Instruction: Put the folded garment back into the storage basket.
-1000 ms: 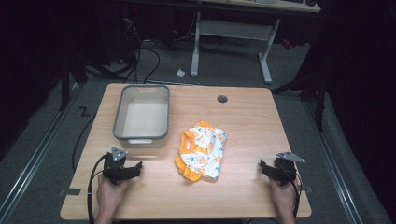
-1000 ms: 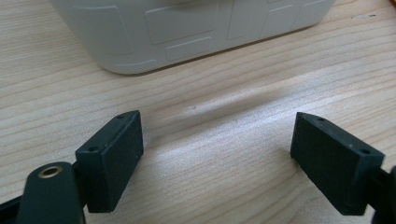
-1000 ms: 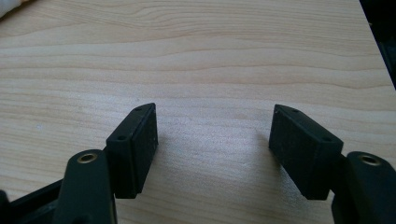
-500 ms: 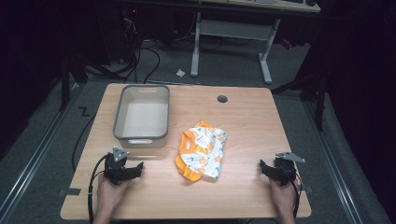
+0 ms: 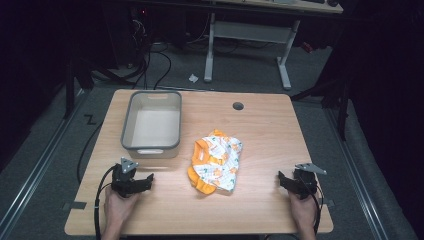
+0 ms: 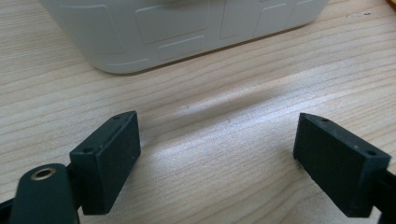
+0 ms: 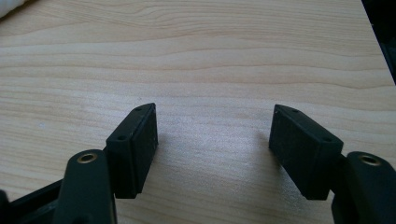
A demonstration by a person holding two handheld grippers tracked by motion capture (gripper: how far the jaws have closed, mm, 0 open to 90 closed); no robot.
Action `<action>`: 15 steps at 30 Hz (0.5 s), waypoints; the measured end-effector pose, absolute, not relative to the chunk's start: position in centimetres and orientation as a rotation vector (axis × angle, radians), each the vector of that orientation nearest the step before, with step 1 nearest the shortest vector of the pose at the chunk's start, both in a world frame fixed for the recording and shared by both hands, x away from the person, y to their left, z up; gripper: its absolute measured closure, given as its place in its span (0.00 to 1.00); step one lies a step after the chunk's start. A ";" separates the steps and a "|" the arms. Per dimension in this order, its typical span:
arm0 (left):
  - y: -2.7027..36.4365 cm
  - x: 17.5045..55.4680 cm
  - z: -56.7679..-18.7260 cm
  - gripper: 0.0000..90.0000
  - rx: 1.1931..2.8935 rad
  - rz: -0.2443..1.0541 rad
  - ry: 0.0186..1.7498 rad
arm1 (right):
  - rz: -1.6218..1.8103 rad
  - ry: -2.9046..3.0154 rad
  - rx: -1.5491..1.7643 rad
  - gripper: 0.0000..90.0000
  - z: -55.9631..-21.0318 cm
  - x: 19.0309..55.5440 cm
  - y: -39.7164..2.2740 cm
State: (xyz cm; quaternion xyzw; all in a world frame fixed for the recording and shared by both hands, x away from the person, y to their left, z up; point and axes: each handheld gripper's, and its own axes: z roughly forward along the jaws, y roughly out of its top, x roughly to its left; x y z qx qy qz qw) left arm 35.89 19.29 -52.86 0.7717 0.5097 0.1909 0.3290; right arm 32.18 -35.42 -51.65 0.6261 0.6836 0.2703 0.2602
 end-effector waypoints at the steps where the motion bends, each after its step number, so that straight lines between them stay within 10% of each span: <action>1: 19.3 35.9 -52.9 0.17 2.020 0.500 1.334 | 0.732 1.851 1.696 0.37 -51.7 32.2 -35.4; 15: 19.0 35.5 -52.6 0.21 2.017 0.523 1.326 | 0.732 1.853 1.696 0.37 -51.6 32.2 -35.4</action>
